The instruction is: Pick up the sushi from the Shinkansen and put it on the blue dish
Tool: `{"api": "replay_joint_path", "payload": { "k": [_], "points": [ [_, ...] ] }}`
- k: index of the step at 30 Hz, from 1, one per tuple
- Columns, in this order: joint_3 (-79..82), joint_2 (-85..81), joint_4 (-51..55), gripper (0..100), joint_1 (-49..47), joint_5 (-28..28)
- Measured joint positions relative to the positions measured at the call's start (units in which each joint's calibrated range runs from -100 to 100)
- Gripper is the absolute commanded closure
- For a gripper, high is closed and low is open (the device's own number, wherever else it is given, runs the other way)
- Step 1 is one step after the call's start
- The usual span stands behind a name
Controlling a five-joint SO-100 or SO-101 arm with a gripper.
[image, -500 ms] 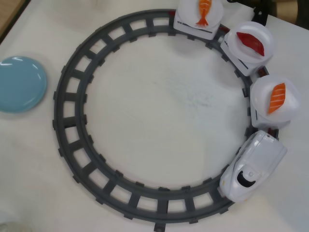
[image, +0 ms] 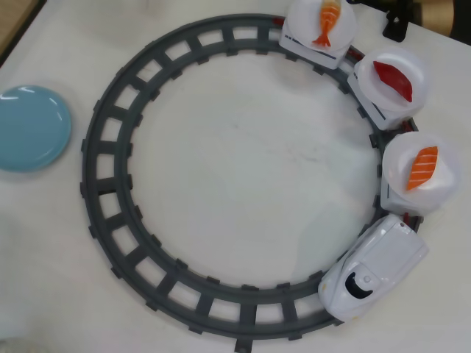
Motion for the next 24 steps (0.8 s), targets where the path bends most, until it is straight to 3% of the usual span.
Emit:
{"api": "replay_joint_path", "payload": {
  "k": [24],
  "points": [
    [0.00,0.00,0.00,97,0.41,0.00]
  ]
}}
